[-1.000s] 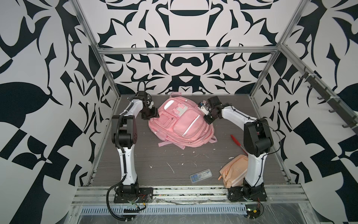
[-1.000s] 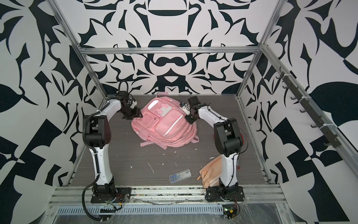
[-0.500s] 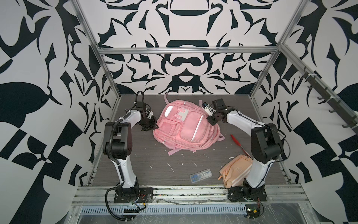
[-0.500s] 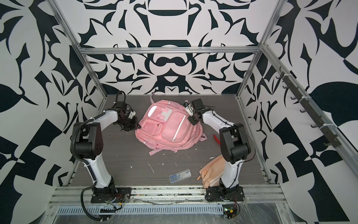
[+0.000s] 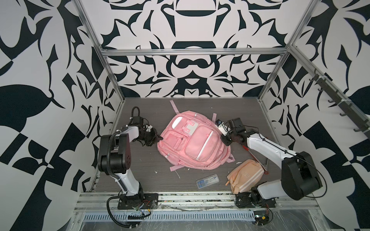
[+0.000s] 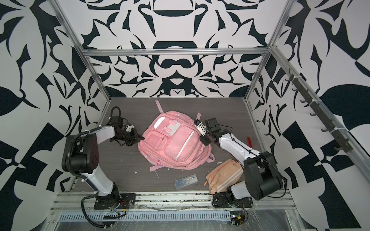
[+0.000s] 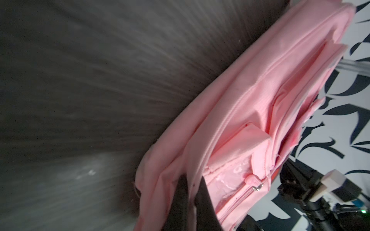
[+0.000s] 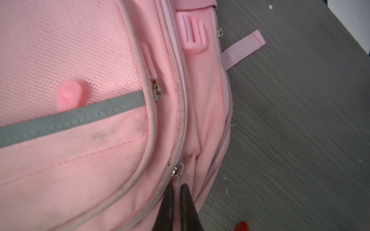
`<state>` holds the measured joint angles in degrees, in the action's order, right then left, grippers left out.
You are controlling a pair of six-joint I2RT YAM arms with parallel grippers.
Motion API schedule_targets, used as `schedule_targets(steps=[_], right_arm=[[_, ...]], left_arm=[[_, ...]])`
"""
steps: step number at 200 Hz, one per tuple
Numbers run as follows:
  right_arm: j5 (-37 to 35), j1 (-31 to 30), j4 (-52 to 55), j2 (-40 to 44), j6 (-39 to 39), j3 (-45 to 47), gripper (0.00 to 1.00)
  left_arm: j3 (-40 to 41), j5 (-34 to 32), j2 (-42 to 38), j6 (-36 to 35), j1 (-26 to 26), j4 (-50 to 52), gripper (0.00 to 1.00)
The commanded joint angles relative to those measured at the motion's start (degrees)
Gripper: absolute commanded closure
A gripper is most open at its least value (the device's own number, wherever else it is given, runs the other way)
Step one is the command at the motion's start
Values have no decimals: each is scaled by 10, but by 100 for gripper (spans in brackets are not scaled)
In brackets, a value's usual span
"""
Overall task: Pack books, pencil case, and school supplies into a backpack
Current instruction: Unzip the student bag at the center of the table.
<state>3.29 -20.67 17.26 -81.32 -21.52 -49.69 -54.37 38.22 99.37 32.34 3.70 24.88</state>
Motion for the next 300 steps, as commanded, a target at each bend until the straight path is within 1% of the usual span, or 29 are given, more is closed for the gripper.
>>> schedule_targets(steps=[1,12,20,32,35,46,57,61,68,71,77,87,98,108,127,134,146,155,165,185,210,221,230,241,253,263,273,287,300], right_arm=[[27,-6,-4,12,11,3,100],[38,-6,-4,-10,10,-16,100],[54,-6,3,-32,11,-40,100],[84,-7,17,-69,22,-85,100],[91,-8,18,-76,23,-94,100],[101,-17,18,-93,25,-113,100],[107,-21,14,-102,25,-118,100],[108,-23,11,-103,26,-118,100],[108,-23,5,-105,27,-115,100],[107,-23,4,-105,27,-115,100],[105,-23,2,-106,26,-115,100],[103,-22,1,-107,21,-120,100],[107,-22,-5,-109,18,-130,100],[108,-21,-9,-111,18,-137,100],[117,-18,-8,-125,15,-162,100],[119,-18,-6,-132,14,-172,100],[123,-18,-5,-141,14,-185,100],[126,-18,-8,-144,15,-187,100],[126,-17,-10,-146,17,-187,100],[120,-7,-22,-147,28,-179,100],[97,6,-23,-157,42,-185,100],[87,12,-21,-163,52,-191,100],[85,17,-17,-168,58,-197,100],[90,18,-14,-167,61,-199,100],[94,18,-11,-164,63,-197,100],[101,18,-18,-162,67,-191,100],[108,19,-28,-159,74,-184,100],[110,23,-31,-155,79,-178,100],[115,31,-36,-148,87,-172,100]], left_arm=[[21,-78,-9,40,36,23,100],[-15,-79,-9,1,13,67,100],[-56,-105,-6,-36,-16,117,99],[-124,-167,-1,-90,-72,205,58],[-143,-185,-1,-101,-86,221,51],[-183,-222,-7,-117,-120,270,48],[-208,-243,-14,-109,-127,302,40],[-213,-255,-18,-104,-129,313,32],[-221,-291,-28,-101,-138,330,12],[-223,-302,-33,-102,-144,335,6],[-228,-322,-44,-105,-160,344,1],[-236,-360,-60,-114,-204,357,1],[-250,-414,-64,-122,-275,386,1],[-260,-458,-63,-115,-335,418,1],[-256,-524,-67,-93,-447,420,1],[-261,-538,-58,-78,-473,432,1],[-268,-518,-48,-54,-484,444,0],[-261,-509,-56,-49,-484,431,1],[-250,-503,-71,-47,-464,421,1],[-191,-445,-121,-75,-365,369,1],[-179,-436,-150,-114,-250,383,1],[-188,-440,-164,-117,-218,390,1],[-201,-459,-175,-122,-217,387,1],[-236,-472,-168,-126,-262,396,0],[-280,-478,-142,-123,-361,400,0],[-305,-452,-113,-100,-435,385,0],[-317,-420,-85,-56,-498,352,4],[-313,-386,-56,8,-549,281,12],[-293,-338,-33,60,-567,188,14]])
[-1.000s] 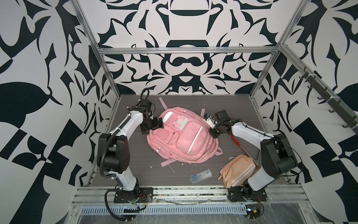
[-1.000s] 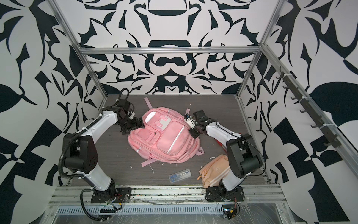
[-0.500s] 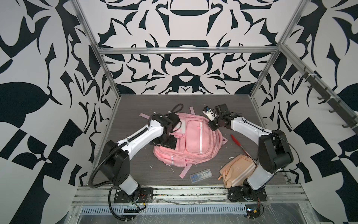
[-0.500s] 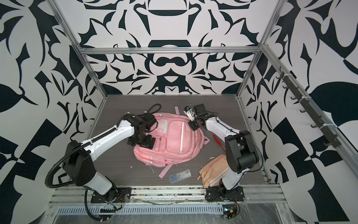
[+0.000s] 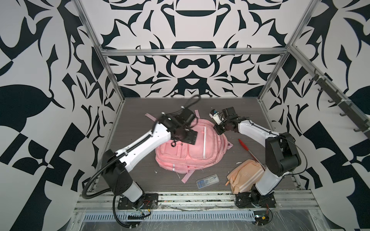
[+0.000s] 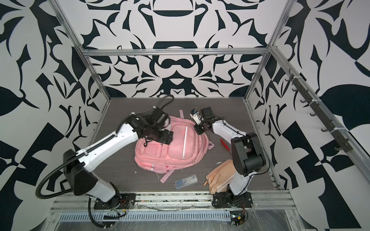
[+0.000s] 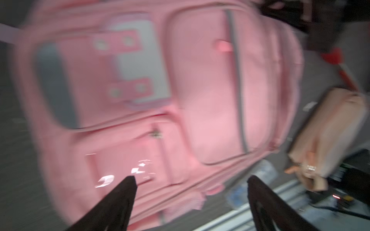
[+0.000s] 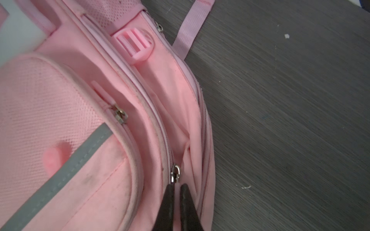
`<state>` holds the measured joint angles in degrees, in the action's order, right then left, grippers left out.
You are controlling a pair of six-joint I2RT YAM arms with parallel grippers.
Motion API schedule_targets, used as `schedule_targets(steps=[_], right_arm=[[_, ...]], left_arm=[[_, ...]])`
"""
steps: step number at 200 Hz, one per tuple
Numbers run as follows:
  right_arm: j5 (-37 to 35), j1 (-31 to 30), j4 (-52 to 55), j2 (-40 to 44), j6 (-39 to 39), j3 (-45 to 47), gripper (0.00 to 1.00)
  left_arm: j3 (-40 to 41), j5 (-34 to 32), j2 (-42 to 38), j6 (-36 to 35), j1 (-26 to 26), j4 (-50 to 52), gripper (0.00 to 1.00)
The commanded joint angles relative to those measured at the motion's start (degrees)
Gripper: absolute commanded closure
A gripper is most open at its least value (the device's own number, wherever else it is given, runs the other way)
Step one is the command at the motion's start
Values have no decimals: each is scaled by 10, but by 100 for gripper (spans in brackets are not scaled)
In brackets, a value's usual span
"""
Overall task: Pack books, pencil case, and school supplies into a backpack
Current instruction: Unzip the student bag at the center of the table.
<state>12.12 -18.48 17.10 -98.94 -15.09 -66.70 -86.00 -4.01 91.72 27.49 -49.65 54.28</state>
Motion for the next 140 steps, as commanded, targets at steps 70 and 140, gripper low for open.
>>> schedule_targets(steps=[70,140], right_arm=[[36,21,-39,54,34,20,100],[38,21,-32,52,39,21,100]], left_arm=[[1,178,175,139,23,-241,23],[-12,324,250,174,54,-368,56]])
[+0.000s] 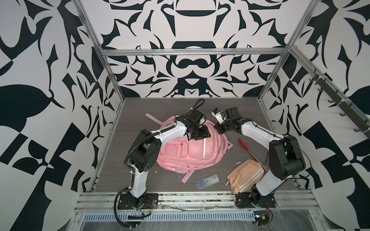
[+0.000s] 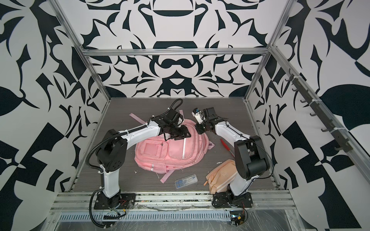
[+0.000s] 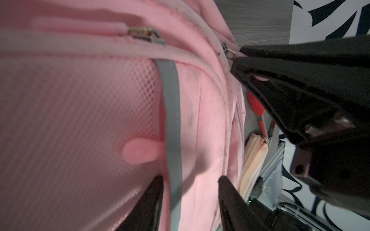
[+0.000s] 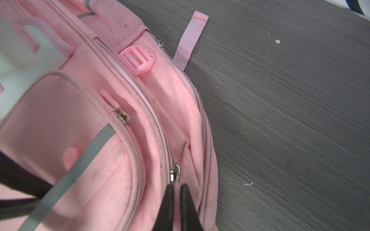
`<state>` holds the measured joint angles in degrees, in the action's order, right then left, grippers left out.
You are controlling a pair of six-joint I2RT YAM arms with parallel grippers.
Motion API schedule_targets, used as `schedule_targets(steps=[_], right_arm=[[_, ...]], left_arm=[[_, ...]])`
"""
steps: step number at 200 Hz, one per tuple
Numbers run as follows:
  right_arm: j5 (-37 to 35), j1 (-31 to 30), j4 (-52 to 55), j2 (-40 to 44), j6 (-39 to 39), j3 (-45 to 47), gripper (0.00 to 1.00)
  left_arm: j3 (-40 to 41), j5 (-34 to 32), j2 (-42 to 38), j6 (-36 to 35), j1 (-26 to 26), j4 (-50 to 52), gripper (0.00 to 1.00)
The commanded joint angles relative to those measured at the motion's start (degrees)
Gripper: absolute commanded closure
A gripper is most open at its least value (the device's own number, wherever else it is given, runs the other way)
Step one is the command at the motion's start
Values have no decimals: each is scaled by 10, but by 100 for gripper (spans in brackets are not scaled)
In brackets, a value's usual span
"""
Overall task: Pack books, pencil case, and school supplies into a backpack
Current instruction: Unzip the student bag at the center of the table.
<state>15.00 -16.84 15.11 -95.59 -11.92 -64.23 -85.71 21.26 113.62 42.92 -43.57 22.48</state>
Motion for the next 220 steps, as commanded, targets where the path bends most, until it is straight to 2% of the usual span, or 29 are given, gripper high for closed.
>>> schedule_targets(steps=[1,7,16,30,53,75,106,129,159,176,201,220], right_arm=[[9,4,-12,18,8,-4,100],[10,4,-12,17,8,-5,100],[11,4,-12,16,8,-5,100],[12,3,-11,14,7,-7,100],[13,4,-12,15,2,-3,100],[17,3,-12,23,-18,11,100],[23,-1,-8,39,-44,28,100],[25,-18,2,39,-58,26,100],[30,-65,26,19,-69,7,100],[32,-96,31,9,-60,0,100],[27,-132,17,0,-34,5,100],[25,-158,-13,-6,7,12,100]], left_arm=[[-14,73,32,21,-6,-52,57],[-8,78,33,31,-6,-66,60],[3,87,34,46,-6,-87,70],[15,88,30,62,-1,-106,100],[48,82,9,101,24,-155,100],[79,64,-16,126,72,-176,100],[68,57,-41,73,138,-110,100],[94,67,-55,73,181,-130,100],[98,73,-55,81,203,-153,100],[111,71,-54,120,216,-199,100],[139,48,-48,212,239,-289,100],[127,24,-33,265,240,-315,100]])
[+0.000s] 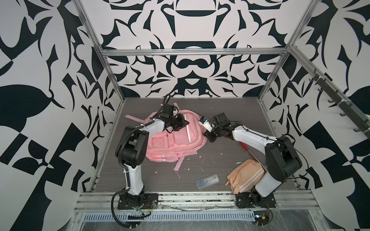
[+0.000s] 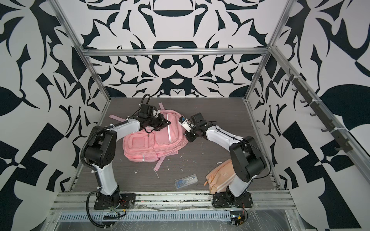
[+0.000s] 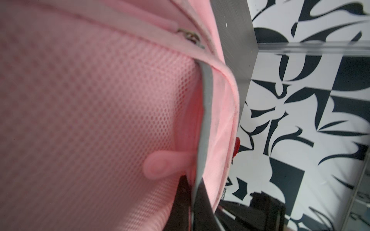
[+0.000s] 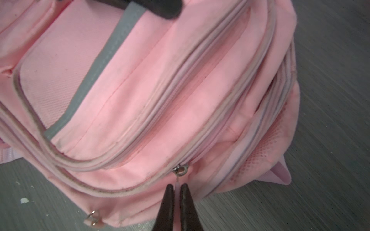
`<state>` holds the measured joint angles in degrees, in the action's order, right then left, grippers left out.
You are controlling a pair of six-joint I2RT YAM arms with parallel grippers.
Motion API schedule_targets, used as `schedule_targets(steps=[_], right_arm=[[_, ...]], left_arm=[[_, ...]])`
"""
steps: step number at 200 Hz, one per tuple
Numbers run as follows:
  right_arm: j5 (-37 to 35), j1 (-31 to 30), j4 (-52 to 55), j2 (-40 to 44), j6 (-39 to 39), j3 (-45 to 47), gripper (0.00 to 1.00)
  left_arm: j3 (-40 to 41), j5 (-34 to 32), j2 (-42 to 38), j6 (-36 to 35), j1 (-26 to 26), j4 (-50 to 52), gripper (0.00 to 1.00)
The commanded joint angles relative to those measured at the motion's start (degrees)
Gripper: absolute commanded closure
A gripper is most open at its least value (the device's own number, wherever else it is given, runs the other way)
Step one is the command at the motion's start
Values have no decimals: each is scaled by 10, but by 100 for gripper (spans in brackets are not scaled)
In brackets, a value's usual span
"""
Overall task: Pack books, pencil case, and school supplies into a backpack
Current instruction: Unzip the student bag at the center of the table.
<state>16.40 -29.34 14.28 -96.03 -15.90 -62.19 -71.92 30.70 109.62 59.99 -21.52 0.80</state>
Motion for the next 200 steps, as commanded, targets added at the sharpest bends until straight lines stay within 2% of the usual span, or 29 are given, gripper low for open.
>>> schedule_targets(steps=[1,32,66,83,115,146,165,200], right_arm=[[9,-36,-7,-2,50,-8,100],[-23,-93,-60,-17,111,-6,100],[-60,-131,-98,-15,161,0,100],[-74,-132,-120,4,189,22,100],[-77,-101,-122,31,193,57,100],[-49,-50,-120,36,172,63,100],[-26,-58,-109,16,148,42,100],[-90,-114,-160,-1,179,52,100]], left_arm=[[-12,-72,7,96,19,-96,100],[-20,-117,9,164,3,-125,100],[-25,-160,-7,236,-7,-102,100],[-18,-179,-28,248,-5,-87,100],[-23,-196,-57,214,16,-38,100],[18,-216,-75,259,24,-68,100],[24,-242,-78,282,22,-64,100],[-24,-273,-47,307,17,-40,100]])
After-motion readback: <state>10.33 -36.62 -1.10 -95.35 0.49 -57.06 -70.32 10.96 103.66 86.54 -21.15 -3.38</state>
